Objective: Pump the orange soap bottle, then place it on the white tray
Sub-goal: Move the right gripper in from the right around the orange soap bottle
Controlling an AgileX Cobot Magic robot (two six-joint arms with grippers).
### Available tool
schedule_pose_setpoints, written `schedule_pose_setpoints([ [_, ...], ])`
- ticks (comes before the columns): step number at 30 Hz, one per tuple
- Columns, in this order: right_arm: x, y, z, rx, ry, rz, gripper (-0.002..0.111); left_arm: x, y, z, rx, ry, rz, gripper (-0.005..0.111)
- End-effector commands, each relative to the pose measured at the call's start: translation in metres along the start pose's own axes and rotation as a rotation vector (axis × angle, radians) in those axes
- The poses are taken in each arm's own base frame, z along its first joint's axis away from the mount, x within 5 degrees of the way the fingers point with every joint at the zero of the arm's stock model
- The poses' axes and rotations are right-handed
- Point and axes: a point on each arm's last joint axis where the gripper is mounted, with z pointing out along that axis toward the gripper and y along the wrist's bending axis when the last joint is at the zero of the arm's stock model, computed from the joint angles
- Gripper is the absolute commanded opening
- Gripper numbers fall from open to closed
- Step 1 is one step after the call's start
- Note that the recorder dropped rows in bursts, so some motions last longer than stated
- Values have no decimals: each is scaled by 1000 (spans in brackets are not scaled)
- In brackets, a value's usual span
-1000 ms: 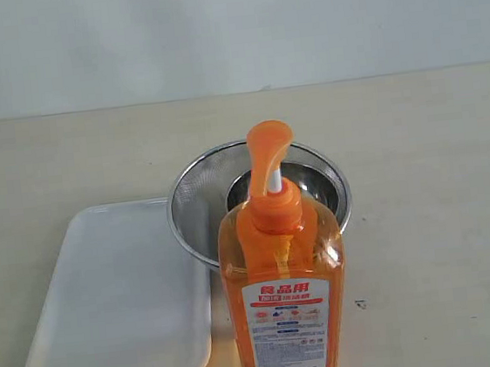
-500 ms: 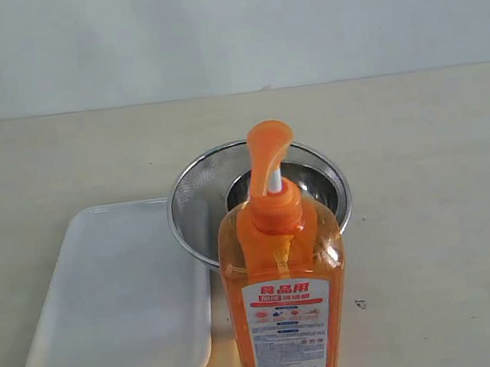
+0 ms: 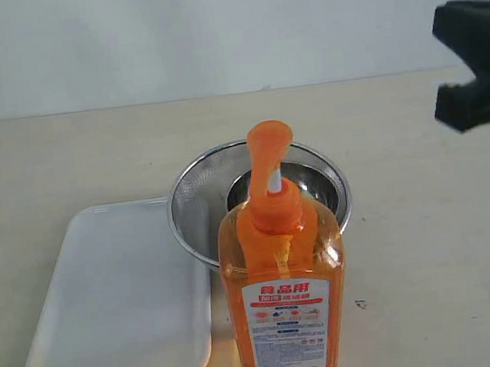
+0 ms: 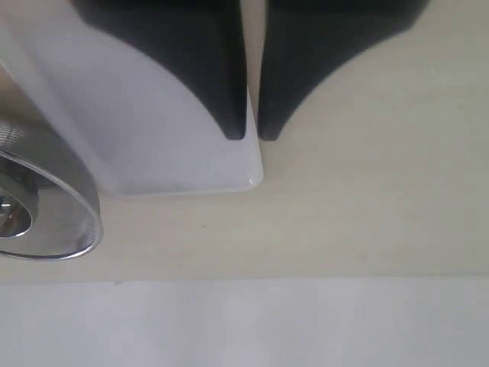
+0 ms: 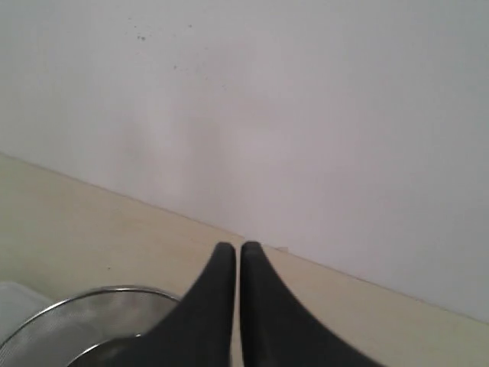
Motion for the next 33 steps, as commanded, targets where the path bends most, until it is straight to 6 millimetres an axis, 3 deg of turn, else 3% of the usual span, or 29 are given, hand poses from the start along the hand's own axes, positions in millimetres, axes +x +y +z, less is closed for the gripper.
schedule_pose_setpoints([
  [1, 8, 29, -18, -278, -212, -113, 0, 0, 0, 0, 8, -4, 8, 5],
  [11, 41, 41, -35, -396, -150, 24, 0, 0, 0, 0, 8, -4, 8, 5],
  [22, 53, 56, -43, -574, -63, -98, 3, 0, 0, 0, 8, -4, 8, 5],
  [24, 53, 56, -42, -571, -56, -101, 11, 0, 0, 0, 8, -4, 8, 5],
  [29, 56, 54, -41, -543, -21, -110, 51, 0, 0, 0, 8, -4, 8, 5],
  [33, 59, 52, -40, -519, 9, -116, 70, 0, 0, 0, 8, -4, 8, 5],
])
